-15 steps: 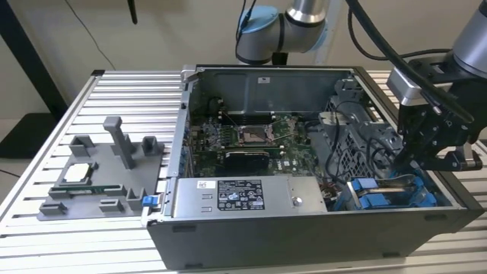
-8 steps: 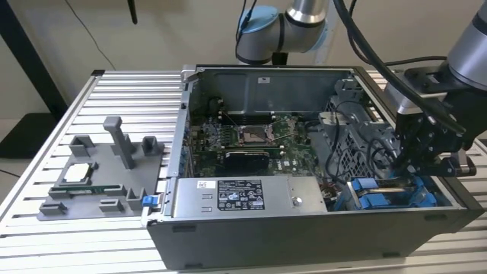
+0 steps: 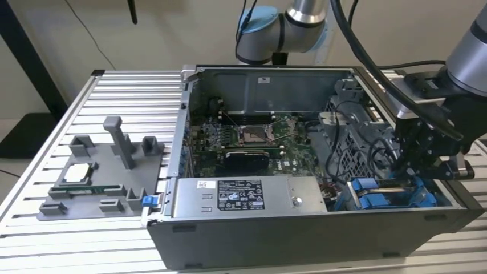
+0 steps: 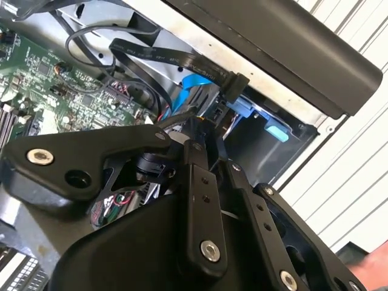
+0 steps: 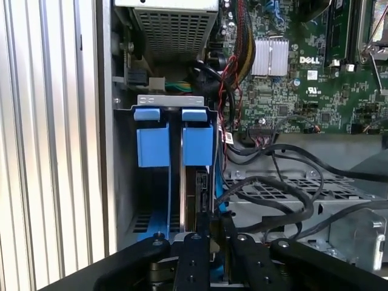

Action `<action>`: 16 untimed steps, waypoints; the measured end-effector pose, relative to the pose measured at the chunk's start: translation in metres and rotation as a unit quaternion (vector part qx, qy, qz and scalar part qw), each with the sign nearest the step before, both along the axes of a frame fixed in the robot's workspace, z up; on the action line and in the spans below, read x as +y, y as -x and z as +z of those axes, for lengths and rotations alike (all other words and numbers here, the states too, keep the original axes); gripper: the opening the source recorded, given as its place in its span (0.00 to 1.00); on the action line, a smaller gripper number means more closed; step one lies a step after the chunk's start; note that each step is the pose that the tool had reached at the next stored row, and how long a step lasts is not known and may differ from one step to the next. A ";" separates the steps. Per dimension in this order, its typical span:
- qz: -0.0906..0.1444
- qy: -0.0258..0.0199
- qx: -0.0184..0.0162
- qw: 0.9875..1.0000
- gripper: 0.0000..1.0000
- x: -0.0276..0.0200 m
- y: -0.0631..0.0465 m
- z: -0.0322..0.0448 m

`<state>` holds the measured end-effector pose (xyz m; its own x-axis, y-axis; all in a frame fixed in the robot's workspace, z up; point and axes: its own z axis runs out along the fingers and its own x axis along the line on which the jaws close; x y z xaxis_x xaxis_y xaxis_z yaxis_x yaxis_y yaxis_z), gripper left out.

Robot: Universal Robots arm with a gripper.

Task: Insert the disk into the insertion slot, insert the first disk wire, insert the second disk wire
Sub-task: 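Insert the first disk wire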

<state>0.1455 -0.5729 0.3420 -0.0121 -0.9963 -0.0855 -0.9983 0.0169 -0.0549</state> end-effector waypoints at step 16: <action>-0.008 0.000 0.000 1.000 0.00 -0.0022 -0.001 -0.0064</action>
